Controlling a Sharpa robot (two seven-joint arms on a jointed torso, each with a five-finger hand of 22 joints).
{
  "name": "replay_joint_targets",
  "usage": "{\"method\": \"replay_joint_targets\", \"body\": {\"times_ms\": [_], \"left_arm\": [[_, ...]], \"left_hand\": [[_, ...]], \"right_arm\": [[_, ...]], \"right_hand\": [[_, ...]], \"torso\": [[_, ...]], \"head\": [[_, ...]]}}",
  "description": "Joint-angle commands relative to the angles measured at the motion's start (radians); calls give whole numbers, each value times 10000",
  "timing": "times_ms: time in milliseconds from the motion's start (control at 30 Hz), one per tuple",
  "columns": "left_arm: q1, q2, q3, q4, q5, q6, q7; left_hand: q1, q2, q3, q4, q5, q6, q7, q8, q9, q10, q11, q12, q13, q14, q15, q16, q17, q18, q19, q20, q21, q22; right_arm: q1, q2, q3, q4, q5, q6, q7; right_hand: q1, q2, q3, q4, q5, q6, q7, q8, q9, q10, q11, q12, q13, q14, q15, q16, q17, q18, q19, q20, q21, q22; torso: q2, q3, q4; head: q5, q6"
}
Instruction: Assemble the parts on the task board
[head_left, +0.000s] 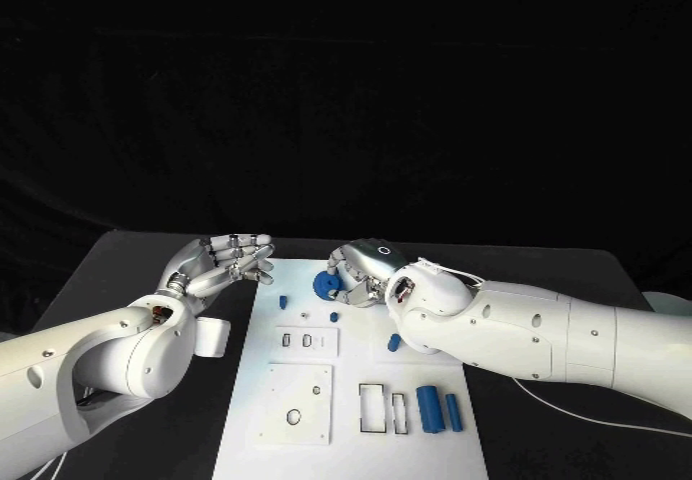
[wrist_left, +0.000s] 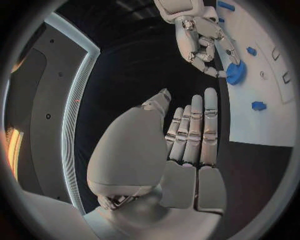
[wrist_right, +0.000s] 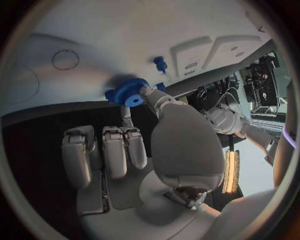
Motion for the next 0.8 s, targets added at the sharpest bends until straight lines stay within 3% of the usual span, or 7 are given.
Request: {"method": "replay_joint_targets", "body": {"times_ms": [33, 200, 400, 567, 667, 733, 800], "left_arm": [[20, 15, 9, 30, -63, 168, 47], [21, 4, 10, 33, -67, 180, 30], [23, -3, 10, 33, -69, 195, 3], [25, -2, 10, 34, -70, 195, -4], [25, -2, 10, 32, -70, 203, -13], [26, -2, 10, 31, -70, 207, -18], [26, -2, 10, 30, -70, 208, -22]], "left_hand": [[76, -14, 17, -13, -65, -24, 126, -10, -6, -79, -13, -12, -1, -47, -6, 44, 14, 131, -87, 6, 54, 12], [90, -12, 34, -37, -68, -32, 128, -11, -6, -90, -11, -12, -1, -58, -5, 55, 16, 131, -103, 5, 86, 26], [90, -12, 34, -37, -68, -32, 128, -11, -6, -90, -11, -12, -1, -58, -5, 55, 16, 131, -103, 5, 86, 26], [90, -12, 34, -37, -68, -32, 128, -11, -6, -90, -11, -12, -1, -58, -5, 55, 16, 131, -103, 5, 86, 26], [90, -12, 34, -37, -68, -32, 128, -11, -6, -90, -11, -12, -1, -58, -5, 55, 16, 131, -103, 5, 86, 26], [90, -13, 39, -44, -69, -40, 130, -14, -7, -98, -9, -14, -2, -63, -4, 59, 16, 130, -110, 6, 98, 32], [90, -13, 39, -44, -69, -40, 130, -14, -7, -98, -9, -14, -2, -63, -4, 59, 16, 130, -110, 6, 98, 32]], "right_arm": [[-26, 50, -14, -29, -157, 263, -39], [-37, 90, -27, -85, -148, 270, -47], [-39, 132, -36, -187, -126, 307, -121], [-38, 161, -37, -237, -72, 372, -136], [-37, 180, -38, -253, -22, 575, -144], [-37, 190, -38, -256, 67, 739, -148], [-37, 194, -39, -254, 128, 848, -143]], "right_hand": [[-102, -28, 12, 54, -69, 178, -106, 15, 3, 805, -33, -12, 2301, 880, -43, 35, 1684, -69, 1048, -79, 55, 2635], [-151, -53, 9, 85, -144, 133, -87, -34, -8, 779, -20, -46, 2267, 877, -33, 33, 1675, -69, 1048, -72, 55, 2635], [-459, -201, -223, 341, -519, -406, 126, -550, -162, 543, 169, -352, 1969, 876, 123, 35, 1687, -69, 1048, 45, 55, 2635], [-588, -180, -433, 502, -677, -637, 208, -776, -212, 465, 245, -448, 1878, 875, 189, 36, 1687, -69, 1048, 114, 55, 2635], [-772, -24, -959, 923, -865, -818, 324, -1116, -256, 404, 339, -517, 1816, 873, 285, 40, 1695, -69, 1048, 236, 55, 2635], [-870, 84, -1401, 1295, -973, -829, 344, -1255, -293, 384, 385, -540, 1795, 877, 317, 48, 1722, -69, 1048, 262, 55, 2635], [-892, 139, -1535, 1436, -963, -815, 350, -1296, -303, 381, 385, -543, 1792, 877, 334, 49, 1722, -69, 1048, 268, 55, 2635]], "torso": [[-2, 2, -8], [-11, -1, -16], [1, -2, -12], [2, 7, -6], [5, 7, -3], [4, 7, -2], [0, 6, -3]], "head": [[13, -7], [29, -34], [8, -20], [-2, -18], [-9, -11], [-14, -4], [-10, 0]]}}
